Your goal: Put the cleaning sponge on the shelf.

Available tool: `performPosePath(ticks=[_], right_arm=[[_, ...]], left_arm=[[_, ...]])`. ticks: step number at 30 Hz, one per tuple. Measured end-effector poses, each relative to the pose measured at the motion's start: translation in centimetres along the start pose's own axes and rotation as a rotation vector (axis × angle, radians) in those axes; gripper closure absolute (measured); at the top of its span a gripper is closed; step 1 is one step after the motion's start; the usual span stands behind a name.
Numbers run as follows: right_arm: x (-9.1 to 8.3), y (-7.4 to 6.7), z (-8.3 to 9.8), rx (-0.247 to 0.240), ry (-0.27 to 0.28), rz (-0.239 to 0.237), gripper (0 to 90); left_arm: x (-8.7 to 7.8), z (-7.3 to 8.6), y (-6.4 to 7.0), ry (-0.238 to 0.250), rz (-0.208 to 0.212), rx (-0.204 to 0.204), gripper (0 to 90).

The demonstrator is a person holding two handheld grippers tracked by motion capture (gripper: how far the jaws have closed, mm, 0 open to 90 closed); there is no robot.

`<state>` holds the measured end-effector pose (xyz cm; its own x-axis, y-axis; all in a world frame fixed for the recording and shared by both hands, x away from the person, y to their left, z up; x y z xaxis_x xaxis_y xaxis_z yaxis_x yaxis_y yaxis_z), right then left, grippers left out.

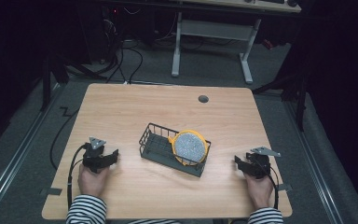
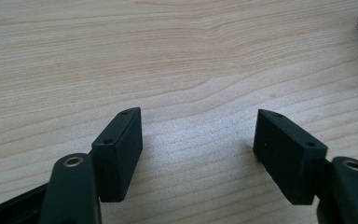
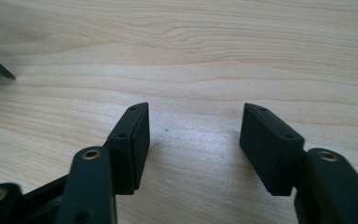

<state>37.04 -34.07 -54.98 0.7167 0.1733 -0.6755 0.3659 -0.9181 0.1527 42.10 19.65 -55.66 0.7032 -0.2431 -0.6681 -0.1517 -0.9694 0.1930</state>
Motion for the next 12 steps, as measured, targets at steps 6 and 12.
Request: performPosePath(ticks=[6,12], right_arm=[[0.13,-0.35,-0.08,-0.040,-0.018,0.026,37.5],[0.15,-0.28,-0.07,-0.037,-0.019,0.025,37.4]], left_arm=[[0.00,0.01,0.00,0.000,0.001,0.000,33.2],[-0.01,0.02,0.00,0.001,0.002,-0.001,33.2]])
Point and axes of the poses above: each handheld gripper's, and its own axes: x roughly forward along the jaws, z roughly out of its underside, y roughly to its right, the point moved 3 cm from there along x, roughly forward along the jaws, and after that the axes turned 14 degrees about -x, right-handed, at the moved point
